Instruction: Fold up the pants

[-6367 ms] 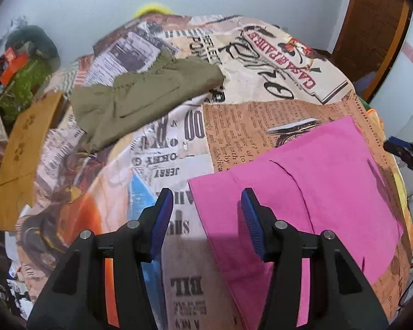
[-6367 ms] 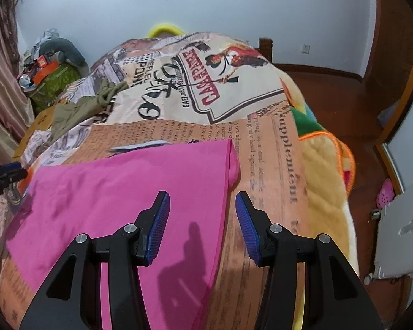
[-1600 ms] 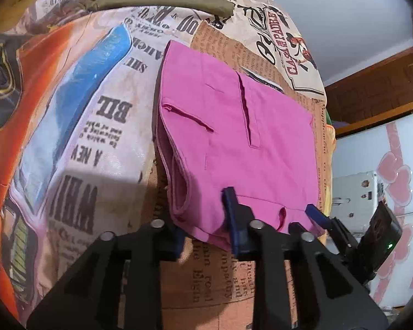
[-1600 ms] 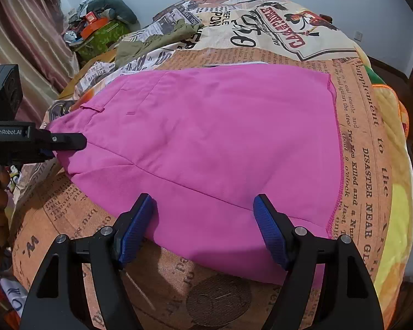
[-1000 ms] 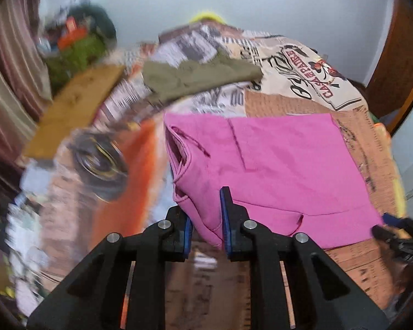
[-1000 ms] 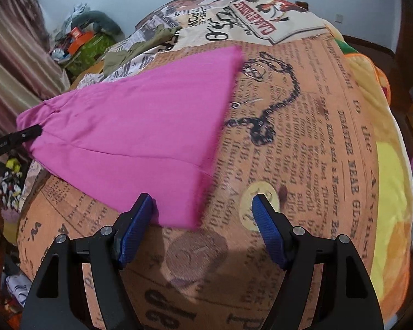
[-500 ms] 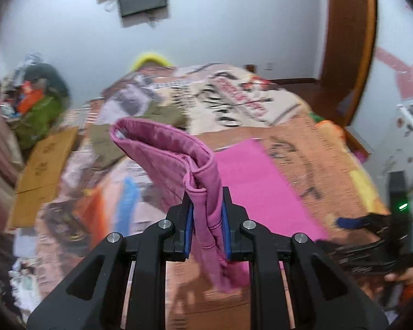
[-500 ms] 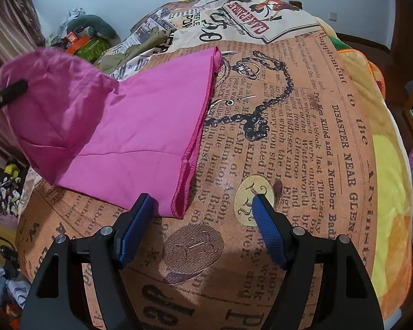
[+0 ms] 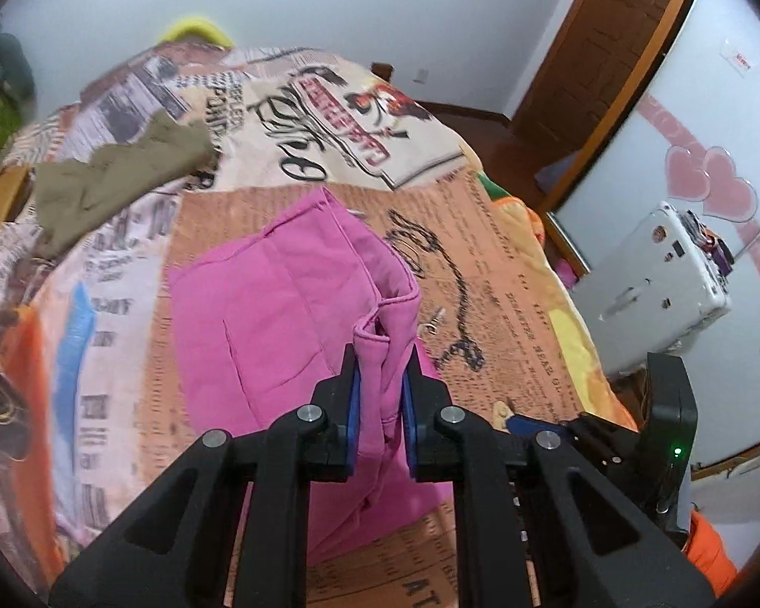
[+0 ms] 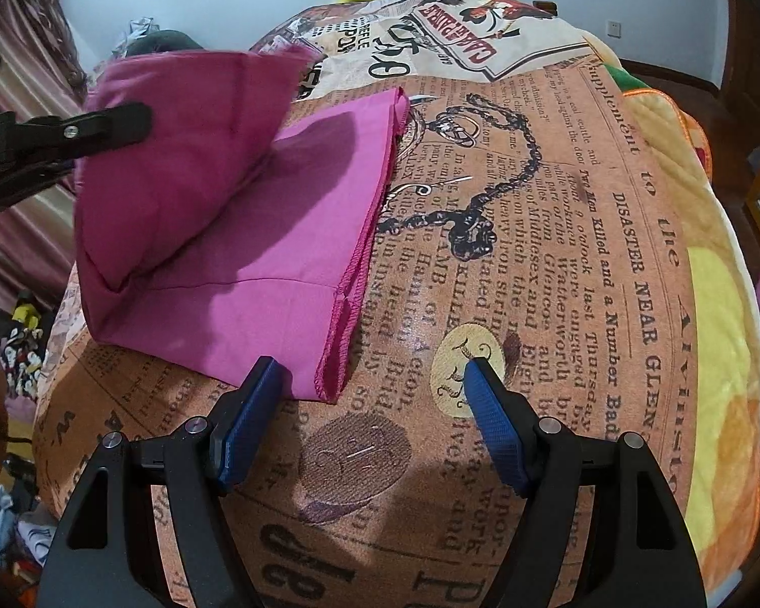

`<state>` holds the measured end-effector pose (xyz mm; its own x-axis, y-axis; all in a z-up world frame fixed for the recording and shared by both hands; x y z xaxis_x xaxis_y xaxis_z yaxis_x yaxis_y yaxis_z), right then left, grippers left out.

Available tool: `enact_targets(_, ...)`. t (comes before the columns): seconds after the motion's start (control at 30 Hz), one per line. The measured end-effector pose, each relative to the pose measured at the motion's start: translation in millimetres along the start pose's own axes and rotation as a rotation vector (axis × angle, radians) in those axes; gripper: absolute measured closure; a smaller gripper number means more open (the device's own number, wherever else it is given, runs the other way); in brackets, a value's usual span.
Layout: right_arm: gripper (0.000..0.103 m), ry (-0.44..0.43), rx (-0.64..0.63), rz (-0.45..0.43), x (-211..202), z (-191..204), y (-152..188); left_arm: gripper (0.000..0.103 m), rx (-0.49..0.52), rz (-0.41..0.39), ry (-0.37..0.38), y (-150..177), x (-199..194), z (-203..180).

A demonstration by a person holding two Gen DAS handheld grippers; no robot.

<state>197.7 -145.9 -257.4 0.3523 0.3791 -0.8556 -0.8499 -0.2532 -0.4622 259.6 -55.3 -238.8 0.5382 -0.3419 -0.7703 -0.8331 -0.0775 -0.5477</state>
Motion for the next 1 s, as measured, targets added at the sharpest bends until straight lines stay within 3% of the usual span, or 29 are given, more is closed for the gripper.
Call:
enact_targets(0.5, 0.032, -0.003, 0.006, 0.002, 2, -1, -1, 0.088, 0.085, 0.169, 0.015, 30, 41, -22)
enact_targets(0.7, 0.032, 0.002, 0.029, 0.007, 0, -3, -2, 0.072, 0.131, 0.169, 0.093, 36, 30, -39)
enact_targets(0.87, 0.032, -0.004, 0.064, -0.021, -14, -8, -5, 0.072, 0.166, 0.144, 0.029, 35, 17, -30)
enact_targets(1.0, 0.032, 0.014, 0.055, -0.077, -32, -4, -17, 0.072, 0.151, 0.151, -0.041, 40, 12, 0)
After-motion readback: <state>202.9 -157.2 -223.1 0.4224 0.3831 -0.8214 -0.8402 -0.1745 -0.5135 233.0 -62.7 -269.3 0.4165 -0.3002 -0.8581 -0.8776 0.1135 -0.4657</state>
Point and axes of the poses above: each gripper's, at about its wrist camera, not at the fingertips, and x roughly the way its jaws point, z to its left, y to its underside, the point moved 8 cm from there along x, roughly the way its jaws point, and after that the axes turned 6 degrees about y, right-handed, at the moved point
